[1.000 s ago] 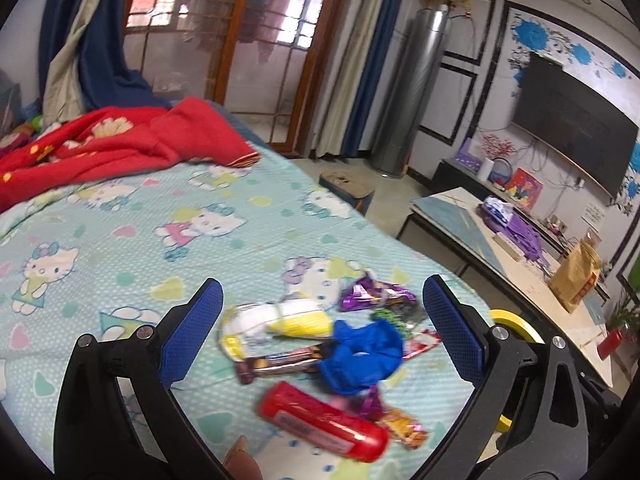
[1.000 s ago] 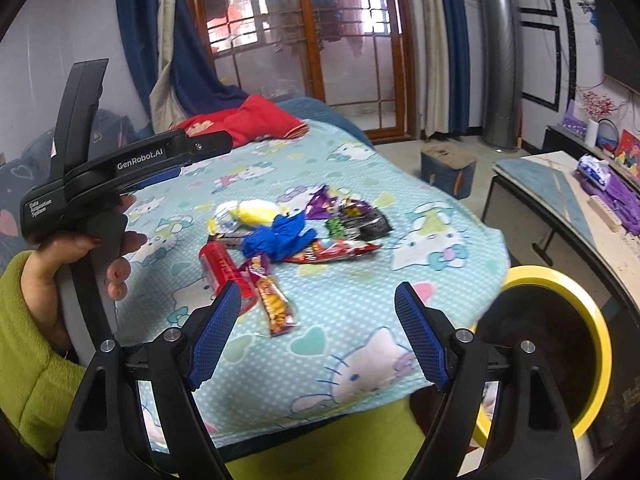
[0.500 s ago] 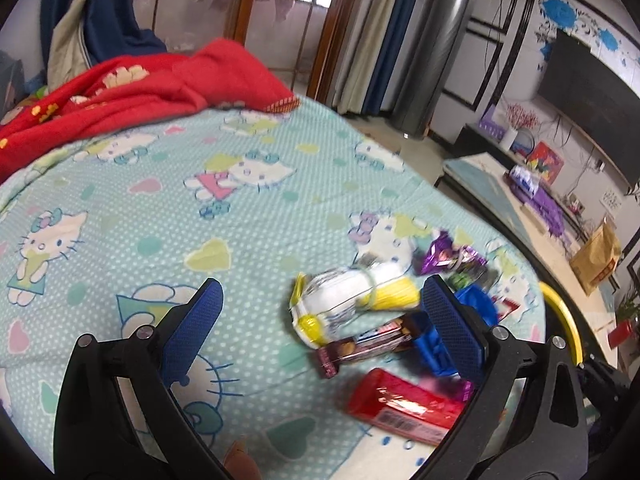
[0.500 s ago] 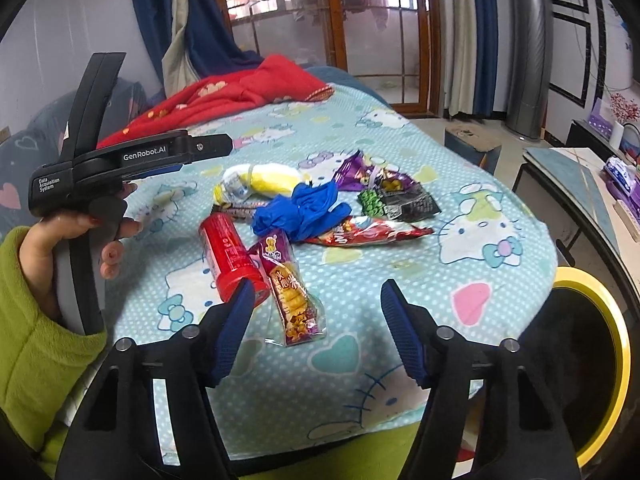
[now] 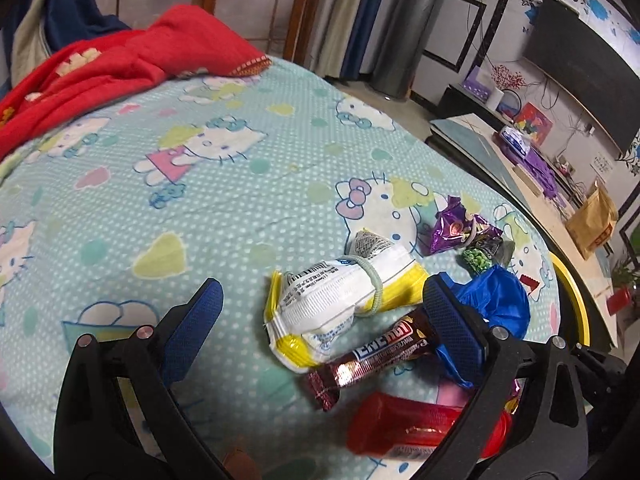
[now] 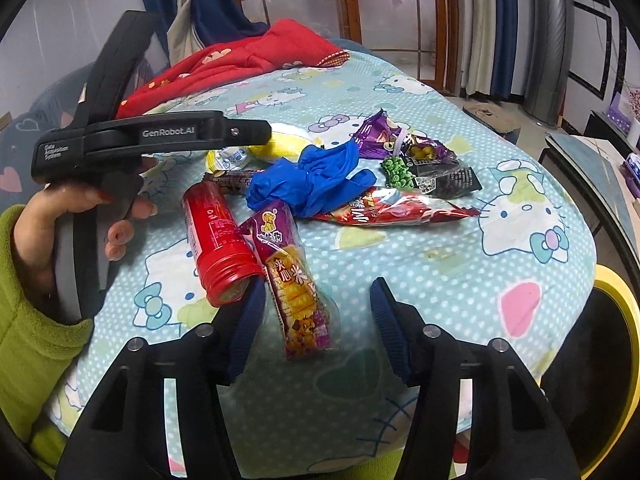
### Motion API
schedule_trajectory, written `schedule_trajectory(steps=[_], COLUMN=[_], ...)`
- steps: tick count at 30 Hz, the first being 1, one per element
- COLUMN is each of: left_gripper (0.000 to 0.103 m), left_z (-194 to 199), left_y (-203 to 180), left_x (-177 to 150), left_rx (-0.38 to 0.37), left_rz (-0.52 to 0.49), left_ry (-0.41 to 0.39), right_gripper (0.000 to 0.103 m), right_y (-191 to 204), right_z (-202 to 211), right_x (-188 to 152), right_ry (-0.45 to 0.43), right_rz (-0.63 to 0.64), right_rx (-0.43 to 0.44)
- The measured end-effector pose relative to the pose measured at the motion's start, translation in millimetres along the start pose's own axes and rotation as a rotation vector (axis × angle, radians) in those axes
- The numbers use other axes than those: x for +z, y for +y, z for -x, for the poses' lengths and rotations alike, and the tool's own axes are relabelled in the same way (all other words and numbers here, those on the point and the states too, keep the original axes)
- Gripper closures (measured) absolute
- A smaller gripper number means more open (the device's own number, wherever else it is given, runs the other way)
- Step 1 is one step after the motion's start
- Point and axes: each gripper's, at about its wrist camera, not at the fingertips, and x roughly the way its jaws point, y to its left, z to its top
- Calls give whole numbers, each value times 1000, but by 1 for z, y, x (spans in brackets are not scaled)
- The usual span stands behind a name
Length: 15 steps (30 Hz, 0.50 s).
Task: Collect trash
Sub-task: 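Close the left tool on the white-yellow wrapper while the right tool grasps the snack packet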
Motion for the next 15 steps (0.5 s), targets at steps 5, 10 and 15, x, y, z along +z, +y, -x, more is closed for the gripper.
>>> schedule_trajectory(steps=[5,10,15], left_gripper=[19,42,52], left_z=[-8,-5,-3], left_y=[2,-3,-5], left_x=[-1,-3,-5], left_rx=[-34,-68,-78], left_rz=[9,-8,-14], left_ry=[23,16,15], right_gripper=[65,75,84], right_y=[-1,-5,-7], right_z=[-2,1,6], right_x=[0,-1,-4], right_ry=[-6,-13,-26], right_rz=[-5,-28,-35], right_rx=[-9,-11,-16])
